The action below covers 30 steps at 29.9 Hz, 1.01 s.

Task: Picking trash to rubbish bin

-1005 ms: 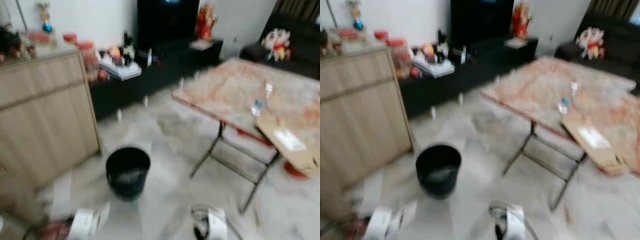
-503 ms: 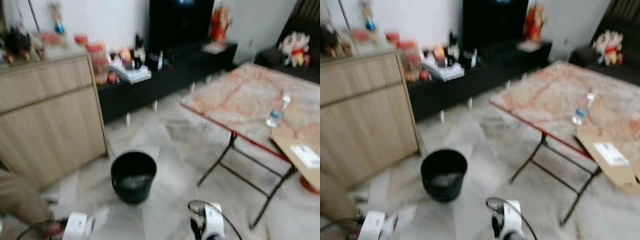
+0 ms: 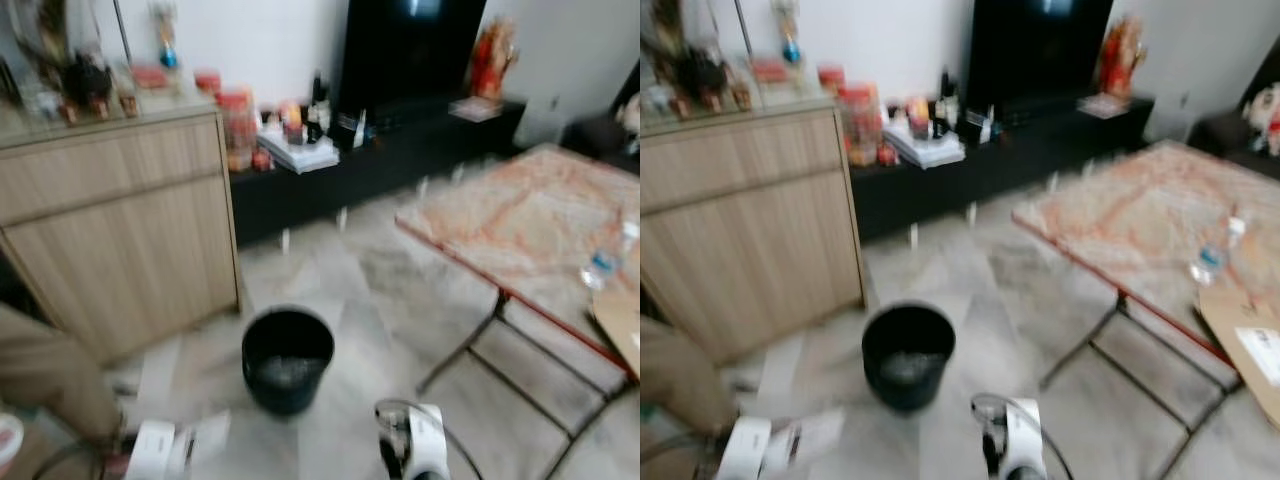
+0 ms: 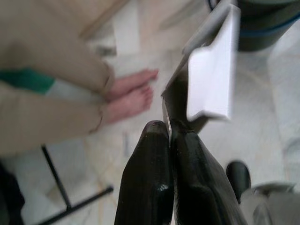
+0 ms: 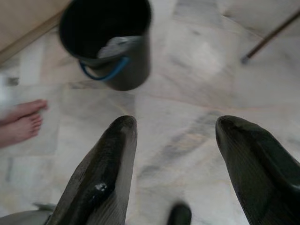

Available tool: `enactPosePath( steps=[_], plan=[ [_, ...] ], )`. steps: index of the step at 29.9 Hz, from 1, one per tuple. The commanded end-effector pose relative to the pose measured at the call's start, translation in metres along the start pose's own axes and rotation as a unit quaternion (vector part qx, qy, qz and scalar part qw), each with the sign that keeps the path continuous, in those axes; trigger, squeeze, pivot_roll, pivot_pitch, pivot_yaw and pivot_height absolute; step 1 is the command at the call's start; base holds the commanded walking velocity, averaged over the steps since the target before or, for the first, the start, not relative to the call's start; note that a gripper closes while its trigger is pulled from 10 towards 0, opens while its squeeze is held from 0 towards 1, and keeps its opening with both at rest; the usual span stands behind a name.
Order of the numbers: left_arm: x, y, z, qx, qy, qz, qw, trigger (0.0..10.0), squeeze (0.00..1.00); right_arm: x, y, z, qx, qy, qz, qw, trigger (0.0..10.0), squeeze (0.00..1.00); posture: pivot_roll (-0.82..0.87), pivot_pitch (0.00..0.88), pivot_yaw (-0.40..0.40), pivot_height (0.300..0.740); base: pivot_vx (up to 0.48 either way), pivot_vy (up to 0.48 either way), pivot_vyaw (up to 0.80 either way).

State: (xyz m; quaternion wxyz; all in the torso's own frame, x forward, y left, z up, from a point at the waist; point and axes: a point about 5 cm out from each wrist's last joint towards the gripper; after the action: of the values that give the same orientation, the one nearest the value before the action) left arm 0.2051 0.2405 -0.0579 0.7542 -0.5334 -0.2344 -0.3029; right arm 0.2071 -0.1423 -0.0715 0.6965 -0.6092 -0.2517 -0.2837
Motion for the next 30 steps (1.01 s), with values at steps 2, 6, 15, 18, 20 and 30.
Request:
enactPosePath(
  steps=[2,6,15,18,20,30],
  plan=[
    [0.013,0.002,-0.011,-0.008,-0.003,-0.025,1.0,10.0,0.0,-0.003,-0.003,-0.013,-0.015,0.009,-0.001,1.0,10.0,0.0,0.16,0.002,-0.061,0.74,0.292,0.0,0.0],
    [0.019,0.003,-0.01,0.005,0.004,-0.04,0.999,10.0,0.0,-0.001,-0.002,-0.011,-0.012,0.011,-0.006,1.0,10.0,0.0,0.16,0.002,-0.061,0.74,0.293,0.0,0.0],
    [0.034,0.004,-0.001,0.049,-0.008,-0.083,0.995,10.0,0.0,0.002,-0.002,-0.01,-0.006,0.002,-0.011,1.0,10.0,0.0,0.16,0.0,-0.06,0.74,0.292,0.0,0.0],
    [0.035,0.004,-0.001,0.048,-0.012,-0.084,0.995,10.0,0.0,0.005,-0.001,-0.008,0.0,-0.015,-0.018,1.0,10.0,0.0,0.16,0.0,-0.06,0.74,0.299,0.0,0.0],
    [0.034,0.004,-0.002,0.046,-0.014,-0.082,0.995,10.0,0.0,0.011,0.0,-0.005,0.01,-0.026,-0.032,0.999,10.0,0.0,0.16,0.0,-0.055,0.74,0.296,0.0,0.0],
    [0.06,0.003,0.0,0.056,-0.026,-0.16,0.985,10.0,0.0,0.053,0.005,0.008,0.046,-0.059,-0.131,0.989,10.0,0.0,0.16,0.0,-0.051,0.74,0.304,0.0,0.0]
  ],
)
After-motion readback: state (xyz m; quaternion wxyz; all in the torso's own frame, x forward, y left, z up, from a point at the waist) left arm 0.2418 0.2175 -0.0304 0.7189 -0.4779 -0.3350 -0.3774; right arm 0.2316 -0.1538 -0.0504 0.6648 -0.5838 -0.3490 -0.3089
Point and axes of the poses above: a point about 5 cm out from each wrist's last joint towards the gripper, its own y axis pointing out of the wrist towards the gripper, its own x axis along the axis of the wrist's last joint, z = x × y
